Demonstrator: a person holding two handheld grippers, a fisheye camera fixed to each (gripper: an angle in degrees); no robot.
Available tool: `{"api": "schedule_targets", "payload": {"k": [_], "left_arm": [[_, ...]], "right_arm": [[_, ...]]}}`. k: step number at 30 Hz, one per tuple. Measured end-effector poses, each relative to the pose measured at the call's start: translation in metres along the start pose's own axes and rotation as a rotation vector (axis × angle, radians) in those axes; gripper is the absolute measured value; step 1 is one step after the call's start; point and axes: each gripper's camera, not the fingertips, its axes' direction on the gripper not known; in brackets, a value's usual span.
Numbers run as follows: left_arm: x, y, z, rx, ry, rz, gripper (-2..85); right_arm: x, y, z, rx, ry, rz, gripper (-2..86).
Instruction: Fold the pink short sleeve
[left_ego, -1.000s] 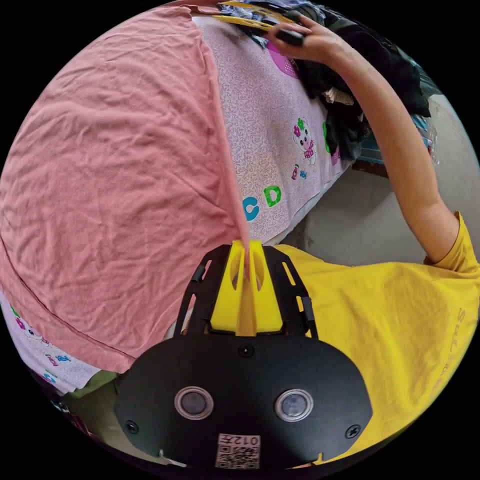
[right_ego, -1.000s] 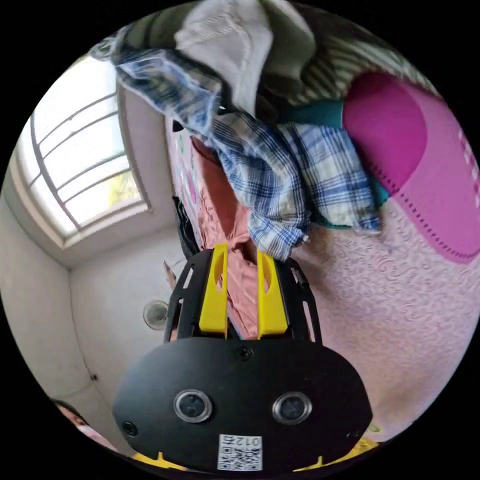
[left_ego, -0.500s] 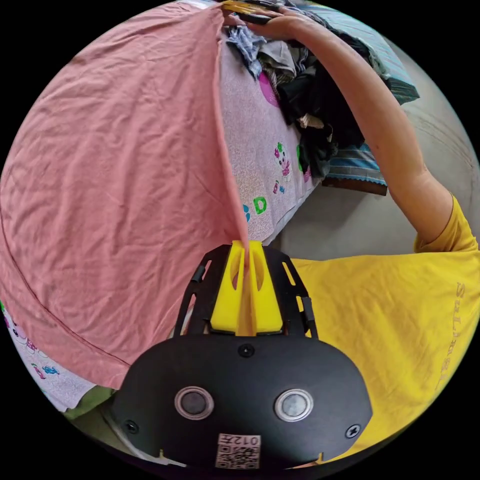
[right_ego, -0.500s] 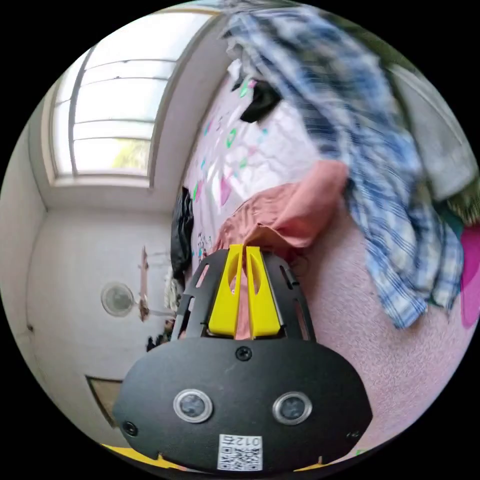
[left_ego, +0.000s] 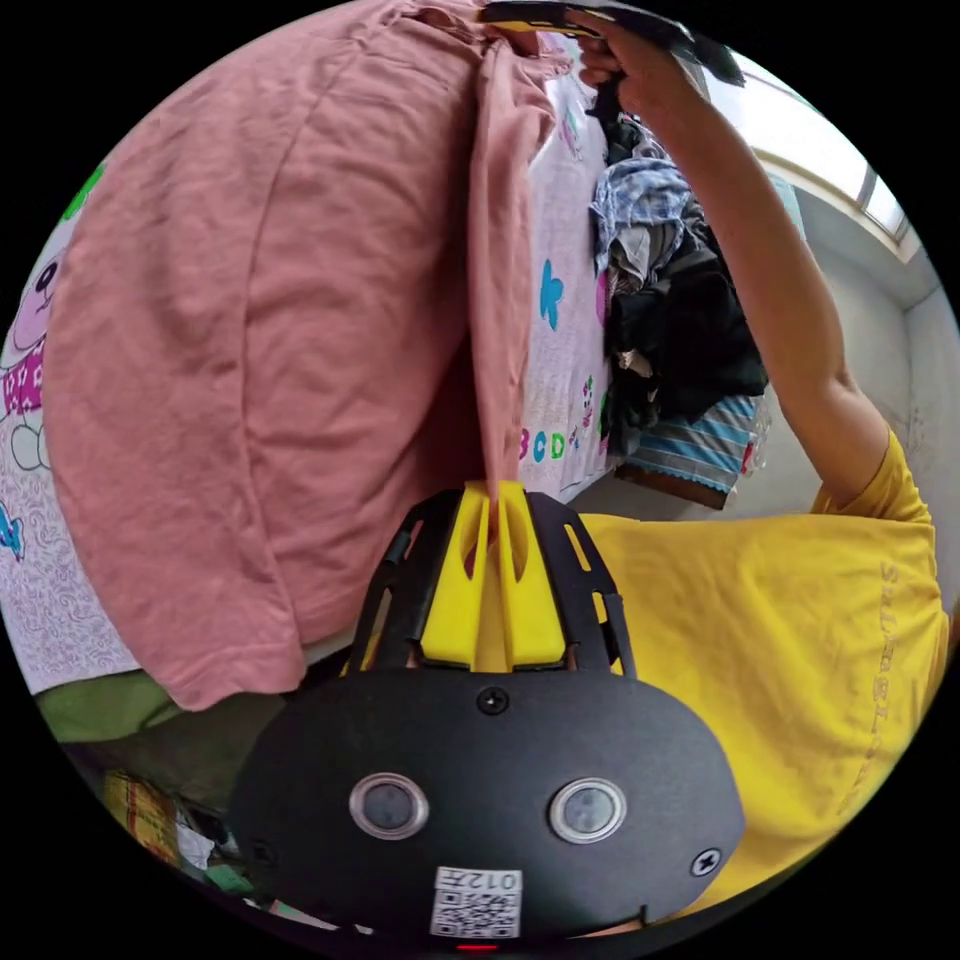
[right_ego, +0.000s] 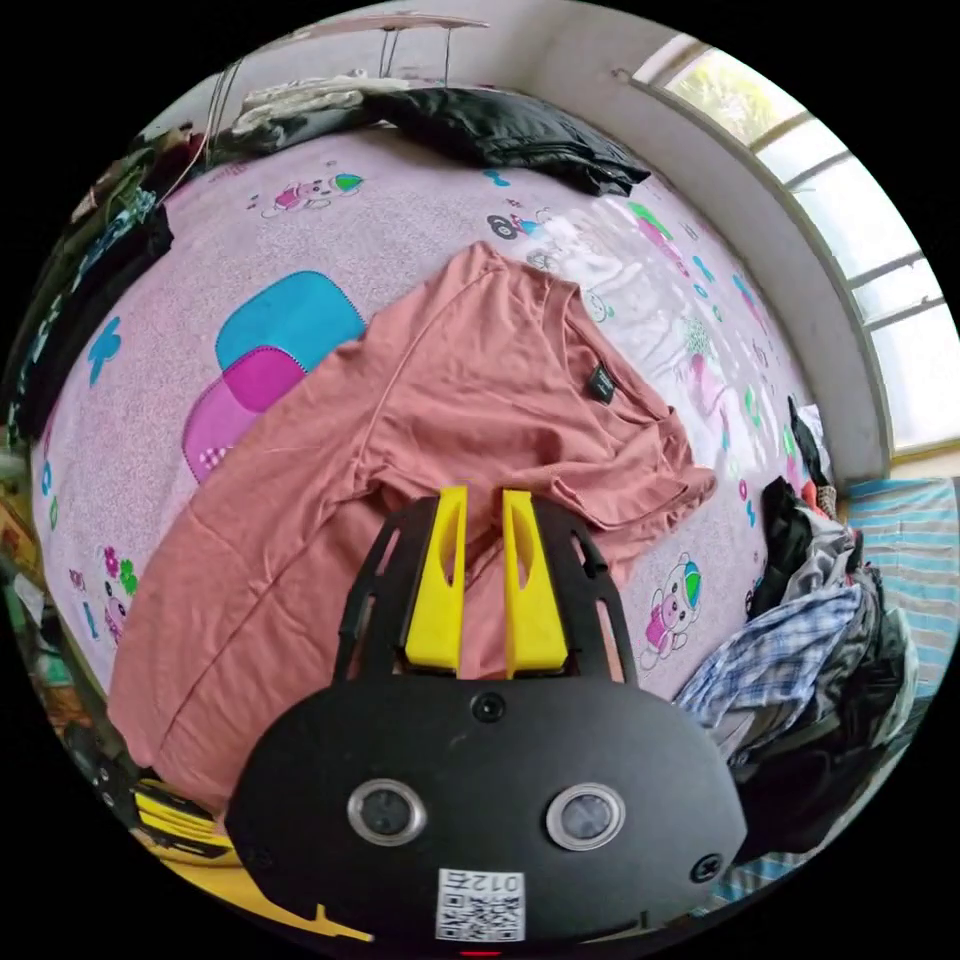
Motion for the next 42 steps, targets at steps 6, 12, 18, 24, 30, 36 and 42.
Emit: {"api": "schedule_targets", "payload": {"k": [6,12,18,24,30,36,42], "left_arm": [[0.002,0.007,-0.02,-0.076,-0.033,0.11,0.9],[-0.003,0.013,-0.021,-0.129,-0.117,0.09,0.8],[0.012,0.03,-0.041,-0.155,-0.21,0.12,0.7],[0.005,0.05,-0.064,-0.141,-0.301,0.055,0.7],[0.005,0.06,-0.061,-0.147,-0.198,0.079,0.7],[0.007,0.068,-0.066,-0.137,-0.187,0.074,0.7],[0.017,0.071,-0.069,-0.148,-0.219,0.095,0.8]], "right_arm": [[0.061,0.094,-0.019,0.098,-0.362,0.325,1.7],[0.066,0.152,0.013,0.044,-0.616,0.403,1.1],[0.036,0.16,0.036,-0.061,-0.499,0.301,0.5],[0.029,0.172,0.041,-0.086,-0.445,0.298,1.2],[-0.027,0.244,0.03,-0.111,-0.677,0.182,5.8],[-0.073,0.305,0.023,-0.065,-0.73,0.229,5.9],[-0.138,0.312,0.023,-0.015,-0.531,-0.115,6.2]]}}
